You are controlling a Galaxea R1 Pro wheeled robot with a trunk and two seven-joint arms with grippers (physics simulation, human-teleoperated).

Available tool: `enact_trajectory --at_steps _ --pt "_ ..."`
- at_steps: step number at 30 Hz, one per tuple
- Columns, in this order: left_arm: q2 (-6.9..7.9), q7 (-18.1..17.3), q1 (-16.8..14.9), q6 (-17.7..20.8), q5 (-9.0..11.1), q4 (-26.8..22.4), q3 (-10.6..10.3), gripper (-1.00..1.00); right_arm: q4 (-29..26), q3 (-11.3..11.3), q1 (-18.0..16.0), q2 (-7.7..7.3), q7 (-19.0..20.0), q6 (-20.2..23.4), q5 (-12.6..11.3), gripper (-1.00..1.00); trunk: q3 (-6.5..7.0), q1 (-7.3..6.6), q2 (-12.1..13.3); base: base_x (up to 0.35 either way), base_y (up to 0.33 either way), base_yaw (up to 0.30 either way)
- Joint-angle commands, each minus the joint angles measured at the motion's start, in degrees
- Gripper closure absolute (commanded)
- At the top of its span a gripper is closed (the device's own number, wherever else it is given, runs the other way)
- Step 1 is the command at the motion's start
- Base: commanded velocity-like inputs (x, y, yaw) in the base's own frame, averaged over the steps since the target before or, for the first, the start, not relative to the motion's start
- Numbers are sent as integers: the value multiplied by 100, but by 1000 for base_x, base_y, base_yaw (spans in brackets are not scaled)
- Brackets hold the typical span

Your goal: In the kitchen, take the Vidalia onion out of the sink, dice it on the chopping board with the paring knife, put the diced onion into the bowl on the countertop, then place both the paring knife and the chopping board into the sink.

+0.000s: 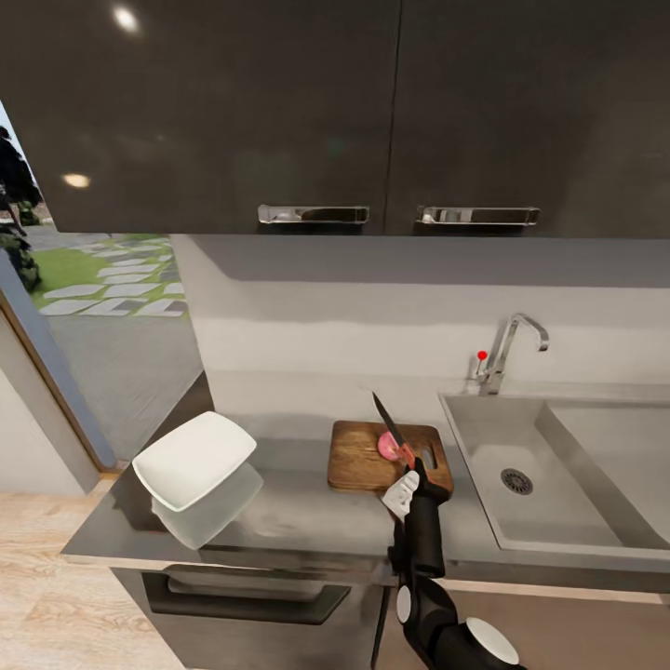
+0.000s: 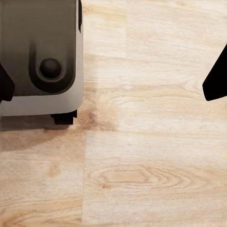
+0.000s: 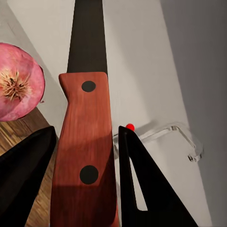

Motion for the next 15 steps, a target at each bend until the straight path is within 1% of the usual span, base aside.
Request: enact_trajectory --at_steps 1,15 --pt "-4 -2 -7 -33 49 19 -48 -100 -1 11 -7 -11 -13 46 24 100 -8 1 -7 5 1 0" --pt "-3 -1 -8 -32 49 19 -48 -100 4 -11 -7 -44 -9 51 18 100 -8 1 -7 1 0 0"
